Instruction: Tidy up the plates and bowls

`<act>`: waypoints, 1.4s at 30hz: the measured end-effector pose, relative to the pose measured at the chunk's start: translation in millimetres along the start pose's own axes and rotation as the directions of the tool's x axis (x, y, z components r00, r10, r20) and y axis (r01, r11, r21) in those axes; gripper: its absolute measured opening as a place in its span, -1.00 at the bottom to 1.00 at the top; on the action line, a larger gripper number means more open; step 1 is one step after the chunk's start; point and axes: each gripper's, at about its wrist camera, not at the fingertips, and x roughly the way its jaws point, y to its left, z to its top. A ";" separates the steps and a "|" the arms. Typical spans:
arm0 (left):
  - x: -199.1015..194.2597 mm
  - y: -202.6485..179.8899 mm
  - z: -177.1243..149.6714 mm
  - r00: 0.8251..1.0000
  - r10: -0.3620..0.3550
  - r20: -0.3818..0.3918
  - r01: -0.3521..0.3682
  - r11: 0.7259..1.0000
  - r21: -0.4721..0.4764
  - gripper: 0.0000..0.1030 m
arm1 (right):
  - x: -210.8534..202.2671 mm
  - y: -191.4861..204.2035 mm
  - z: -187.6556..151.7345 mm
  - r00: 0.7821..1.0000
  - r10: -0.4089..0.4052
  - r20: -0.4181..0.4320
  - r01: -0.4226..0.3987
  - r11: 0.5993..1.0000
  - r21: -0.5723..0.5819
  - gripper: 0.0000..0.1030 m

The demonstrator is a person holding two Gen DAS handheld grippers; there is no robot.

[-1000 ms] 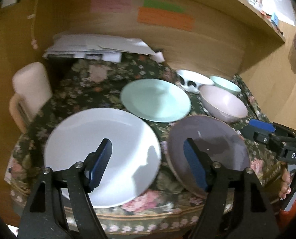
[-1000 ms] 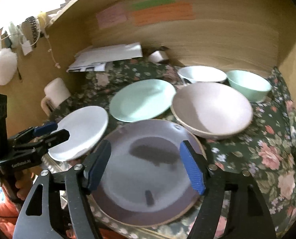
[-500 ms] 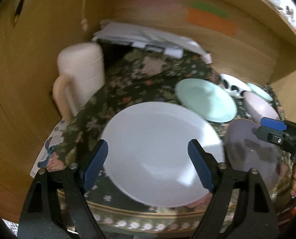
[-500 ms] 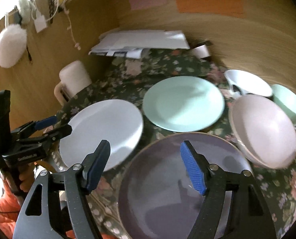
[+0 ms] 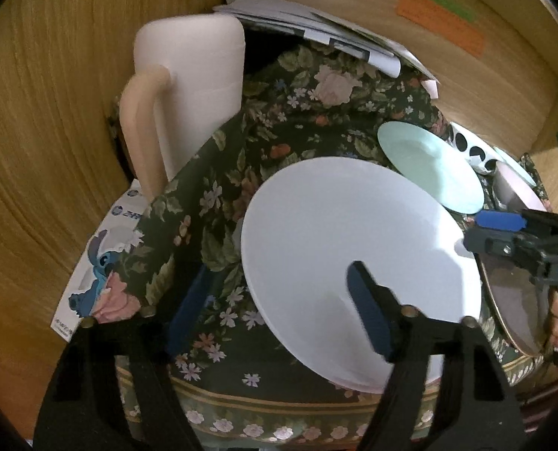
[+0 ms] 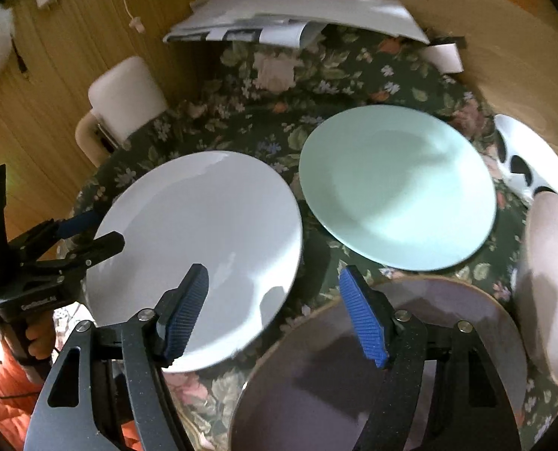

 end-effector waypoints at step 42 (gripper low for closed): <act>-14.0 -4.6 5.5 0.995 -0.091 0.027 0.091 0.996 0.003 -0.28 | -0.5 1.1 4.2 0.999 0.005 0.039 -0.006 1.000 0.024 -0.48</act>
